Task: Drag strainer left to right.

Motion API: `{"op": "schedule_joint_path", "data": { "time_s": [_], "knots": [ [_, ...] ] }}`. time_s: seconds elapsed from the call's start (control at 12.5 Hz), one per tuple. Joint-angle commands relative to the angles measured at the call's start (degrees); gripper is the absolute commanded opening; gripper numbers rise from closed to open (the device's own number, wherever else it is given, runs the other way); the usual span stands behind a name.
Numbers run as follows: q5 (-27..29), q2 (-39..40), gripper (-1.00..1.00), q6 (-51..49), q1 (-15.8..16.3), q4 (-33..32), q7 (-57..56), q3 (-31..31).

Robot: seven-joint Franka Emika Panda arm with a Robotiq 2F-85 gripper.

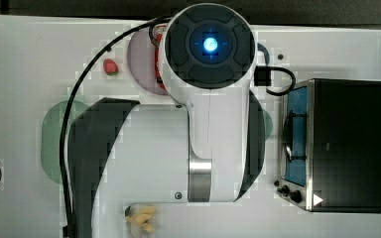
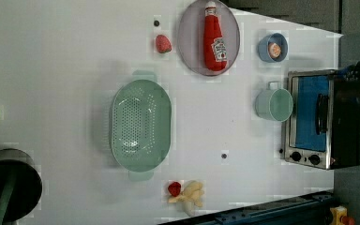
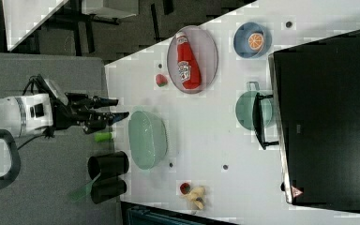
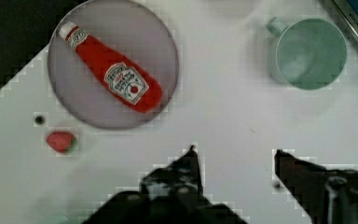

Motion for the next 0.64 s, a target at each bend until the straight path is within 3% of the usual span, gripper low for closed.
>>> {"op": "schedule_joint_path", "data": {
  "time_s": [0.08,0.24,0.64],
  "knots": [
    [-2.1,-12.8,0.60,-10.0,-2.2,-1.0,8.3,-2.2],
    [-1.6,-12.8,0.99,-9.4,-1.7,-1.0,8.3,-1.3],
    [1.2,-11.0,1.00,-9.3,1.5,-1.0,12.5,9.5]
  ]
}}
